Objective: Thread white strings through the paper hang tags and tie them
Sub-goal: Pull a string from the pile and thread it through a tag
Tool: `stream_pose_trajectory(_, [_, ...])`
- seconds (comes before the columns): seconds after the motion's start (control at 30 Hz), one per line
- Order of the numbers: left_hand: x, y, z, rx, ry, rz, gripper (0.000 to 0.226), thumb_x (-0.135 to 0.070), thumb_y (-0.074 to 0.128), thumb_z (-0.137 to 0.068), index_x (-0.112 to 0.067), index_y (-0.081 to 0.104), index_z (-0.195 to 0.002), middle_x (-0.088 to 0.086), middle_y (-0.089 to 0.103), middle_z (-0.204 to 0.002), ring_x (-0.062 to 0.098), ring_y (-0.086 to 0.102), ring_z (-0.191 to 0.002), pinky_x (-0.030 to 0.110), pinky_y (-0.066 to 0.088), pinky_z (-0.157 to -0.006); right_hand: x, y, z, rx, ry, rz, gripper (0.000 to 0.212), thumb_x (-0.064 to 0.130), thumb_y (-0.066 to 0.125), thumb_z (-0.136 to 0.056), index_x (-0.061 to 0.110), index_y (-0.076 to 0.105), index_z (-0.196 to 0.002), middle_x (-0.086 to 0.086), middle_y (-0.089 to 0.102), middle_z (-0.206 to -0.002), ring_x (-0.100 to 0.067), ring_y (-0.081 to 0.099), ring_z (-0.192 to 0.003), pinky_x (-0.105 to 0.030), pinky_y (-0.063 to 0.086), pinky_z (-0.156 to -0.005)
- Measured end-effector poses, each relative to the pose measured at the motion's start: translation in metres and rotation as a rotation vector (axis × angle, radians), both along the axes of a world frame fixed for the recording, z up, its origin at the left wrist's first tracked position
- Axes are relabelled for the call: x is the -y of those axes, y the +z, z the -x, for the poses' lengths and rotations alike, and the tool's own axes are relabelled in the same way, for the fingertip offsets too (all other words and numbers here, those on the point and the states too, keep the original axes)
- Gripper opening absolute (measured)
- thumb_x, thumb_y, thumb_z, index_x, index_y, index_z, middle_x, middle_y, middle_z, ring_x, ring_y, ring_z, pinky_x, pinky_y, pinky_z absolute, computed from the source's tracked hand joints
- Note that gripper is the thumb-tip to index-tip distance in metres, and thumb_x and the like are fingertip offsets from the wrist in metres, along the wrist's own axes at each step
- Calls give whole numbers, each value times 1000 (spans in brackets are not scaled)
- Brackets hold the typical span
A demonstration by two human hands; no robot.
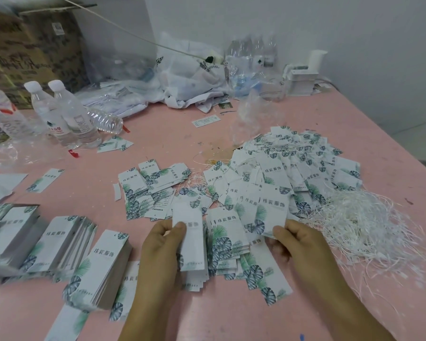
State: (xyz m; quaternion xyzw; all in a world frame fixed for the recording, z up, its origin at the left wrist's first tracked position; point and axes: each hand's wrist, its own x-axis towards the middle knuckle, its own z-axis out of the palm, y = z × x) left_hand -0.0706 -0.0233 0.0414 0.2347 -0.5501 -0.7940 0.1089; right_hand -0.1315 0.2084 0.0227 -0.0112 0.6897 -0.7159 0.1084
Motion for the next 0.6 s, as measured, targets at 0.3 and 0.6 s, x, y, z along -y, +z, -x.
stream_pose_trajectory(0.3, [-51, -11, -10, -98, -204, 114, 6, -34, 55, -88, -30, 59, -89, 12, 76, -89, 24, 71, -72, 34, 56, -56, 20, 21, -38, -121, 217, 45, 25, 26, 65, -78, 29, 69, -102, -10, 75, -88, -15, 55, -59, -22, 45, -50])
stream_pose_trajectory(0.6, [-54, -16, -7, -125, -117, 73, 30, -46, 64, -83, -34, 66, -111, 8, 73, -108, 34, 70, -99, 65, 52, -87, 23, 23, -39, -103, 119, -33, 32, 9, 57, -88, 37, 68, -101, -4, 75, -81, -13, 58, -56, -21, 45, -48])
